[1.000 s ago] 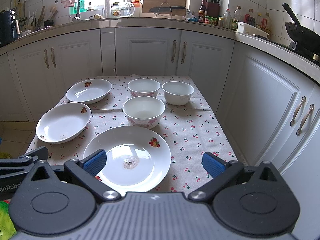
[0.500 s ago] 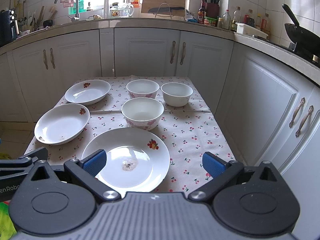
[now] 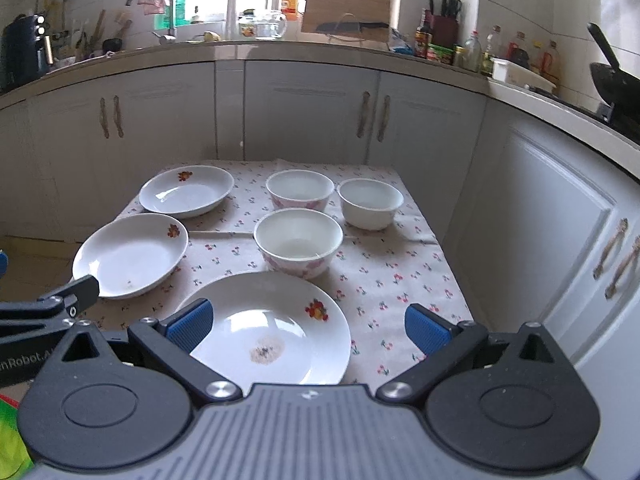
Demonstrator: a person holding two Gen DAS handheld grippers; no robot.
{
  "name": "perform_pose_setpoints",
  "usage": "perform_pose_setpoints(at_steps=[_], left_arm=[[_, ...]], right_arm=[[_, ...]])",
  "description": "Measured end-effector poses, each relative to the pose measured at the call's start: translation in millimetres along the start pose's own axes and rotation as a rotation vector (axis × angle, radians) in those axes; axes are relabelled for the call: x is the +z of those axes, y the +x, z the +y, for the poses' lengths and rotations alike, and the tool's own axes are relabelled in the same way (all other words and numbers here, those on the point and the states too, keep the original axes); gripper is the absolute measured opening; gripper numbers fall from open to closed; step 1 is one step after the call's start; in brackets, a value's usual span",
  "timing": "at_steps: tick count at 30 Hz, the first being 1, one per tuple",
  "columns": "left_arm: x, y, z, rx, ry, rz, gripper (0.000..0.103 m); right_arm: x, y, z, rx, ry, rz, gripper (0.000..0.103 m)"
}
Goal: Organize plates and bowls
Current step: 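Move the right gripper to the stained white plate and grasp its rim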
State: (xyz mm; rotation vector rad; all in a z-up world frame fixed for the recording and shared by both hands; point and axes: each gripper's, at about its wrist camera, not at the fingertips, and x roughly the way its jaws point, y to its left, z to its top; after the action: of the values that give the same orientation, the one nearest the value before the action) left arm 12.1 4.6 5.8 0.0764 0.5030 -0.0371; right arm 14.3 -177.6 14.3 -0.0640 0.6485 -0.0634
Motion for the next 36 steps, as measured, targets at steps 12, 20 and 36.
perform_pose_setpoints(at_steps=[12,20,36], left_arm=[[-0.5,38.0,36.4,-0.037,-0.03,0.047,0.102],[-9.7,58.3,60.8,-0.012,0.022,0.025,0.102],[-19.0,118.9,108.5,-0.151,0.069,0.161,0.102]], right_arm=[[27.1,31.6,5.6,0.105,-0.07,-0.045,0.103],[43.2,60.6,23.3,0.187,-0.127,-0.01,0.103],[90.9,105.1,54.4,0.382,-0.181,0.013,0.103]])
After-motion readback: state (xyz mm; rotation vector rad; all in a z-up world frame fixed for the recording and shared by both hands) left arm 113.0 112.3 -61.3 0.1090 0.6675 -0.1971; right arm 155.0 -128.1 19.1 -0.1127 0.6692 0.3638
